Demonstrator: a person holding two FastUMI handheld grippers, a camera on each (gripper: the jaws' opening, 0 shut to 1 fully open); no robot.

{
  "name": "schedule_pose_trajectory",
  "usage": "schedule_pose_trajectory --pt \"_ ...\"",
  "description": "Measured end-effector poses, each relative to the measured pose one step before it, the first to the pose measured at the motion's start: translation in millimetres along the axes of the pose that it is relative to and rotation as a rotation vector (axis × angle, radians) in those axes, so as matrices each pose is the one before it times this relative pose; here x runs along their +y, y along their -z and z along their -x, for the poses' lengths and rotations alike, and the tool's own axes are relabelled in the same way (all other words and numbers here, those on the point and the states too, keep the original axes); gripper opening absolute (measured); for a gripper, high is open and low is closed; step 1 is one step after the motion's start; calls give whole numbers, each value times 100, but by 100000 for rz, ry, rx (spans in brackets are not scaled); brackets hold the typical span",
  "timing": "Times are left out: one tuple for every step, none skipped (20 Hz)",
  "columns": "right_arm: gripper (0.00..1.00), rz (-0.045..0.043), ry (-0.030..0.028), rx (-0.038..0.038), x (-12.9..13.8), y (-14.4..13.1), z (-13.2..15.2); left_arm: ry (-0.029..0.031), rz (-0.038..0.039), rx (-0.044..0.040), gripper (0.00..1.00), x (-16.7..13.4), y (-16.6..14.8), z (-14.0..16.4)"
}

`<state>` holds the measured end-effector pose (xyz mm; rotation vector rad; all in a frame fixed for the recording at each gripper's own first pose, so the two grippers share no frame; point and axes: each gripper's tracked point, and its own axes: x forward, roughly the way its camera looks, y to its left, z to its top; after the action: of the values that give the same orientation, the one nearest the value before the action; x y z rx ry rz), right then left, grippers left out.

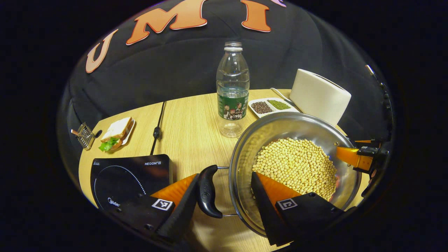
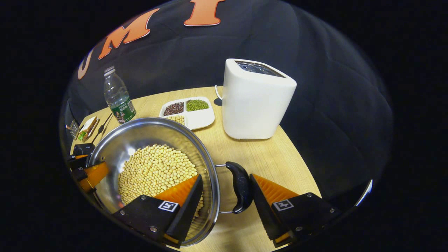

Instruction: First push the handle of the pot to place it horizontally, then grasp the pot with both hands and set it on the induction cooktop.

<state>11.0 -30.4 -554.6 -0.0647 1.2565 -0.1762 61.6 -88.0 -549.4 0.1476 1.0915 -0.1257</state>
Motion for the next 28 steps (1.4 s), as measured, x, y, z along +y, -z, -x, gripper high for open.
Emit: schedule_pose_trajectory --pt "83 999 1179 -218 -175 -56 -262 -1335 -356 -390 93 189 122 -95" --pt "83 856 1088 -409 -255 3 -122 -615 -296 -218 91 128 44 -424" --pt "82 -165 -1001 -520 335 -137 -196 -265 322 932 89 45 385 -275" --pt "80 434 250 145 149 160 3 440 1227 1467 89 42 538 -476" --pt "79 1103 16 -127 -29 114 -158 485 1367 1363 88 -156 329 -414" --pt "79 422 -91 -642 92 -50 -130 -39 835 924 87 -34 346 -115" --pt "79 58 -144 193 3 116 142 -432 589 227 87 -58 88 -292" --pt "78 -388 -85 -24 108 -152 -56 -850 74 -345 86 109 -127 -246" --pt "78 -404 16 303 27 123 151 -705 -198 -615 85 95 -159 -112" --pt "77 281 113 -352 96 -23 19 -658 -129 -613 87 136 -170 -10" --pt "76 908 287 -712 -77 28 193 -409 378 -855 87 -11 -133 25" --pt "75 626 208 -1022 -39 -179 124 -198 42 -491 86 42 -67 -19" --pt "74 -548 205 -285 25 70 195 -219 483 -949 82 45 -178 70" --pt "72 -1014 186 -426 93 -128 58 -290 489 -669 83 16 -214 -191" --pt "71 -412 4 -46 107 -84 33 -339 348 -769 82 -22 -161 161" --pt "70 -396 -220 -28 -2 277 59 -622 -41 -646 83 -64 -17 -138" --pt "69 -529 -407 -180 27 -58 109 -364 -452 -949 81 119 -202 23" --pt "67 -516 -673 152 16 239 108 -516 -181 -782 81 65 -236 104" --pt "63 -652 -514 -188 -30 102 176 -455 -98 -1071 81 114 -338 124" --pt "66 -135 -127 -660 14 -214 161 -341 -225 -1165 81 206 -307 299" --pt "66 173 145 -1493 -331 -181 178 -117 -230 -1446 79 176 -456 359" --pt "66 -340 121 -2076 -38 -619 161 64 -64 -1324 81 179 -442 369" --pt "65 -493 -140 -1037 -214 -185 415 -106 140 -1661 81 246 -555 620" --pt "65 -563 -36 -928 -3 -242 459 -76 89 -1396 81 256 -557 738" --pt "65 -63 -34 -1363 231 -315 333 -157 -152 -1238 81 372 -534 682" --pt "65 502 -33 -1445 -82 -157 393 14 -15 -1234 81 430 -604 645" --pt "65 229 -289 -1497 171 -447 195 -70 239 -1026 81 496 -485 518" --pt "60 316 -386 -1029 -51 -168 -26 -201 182 -767 78 483 -614 577"
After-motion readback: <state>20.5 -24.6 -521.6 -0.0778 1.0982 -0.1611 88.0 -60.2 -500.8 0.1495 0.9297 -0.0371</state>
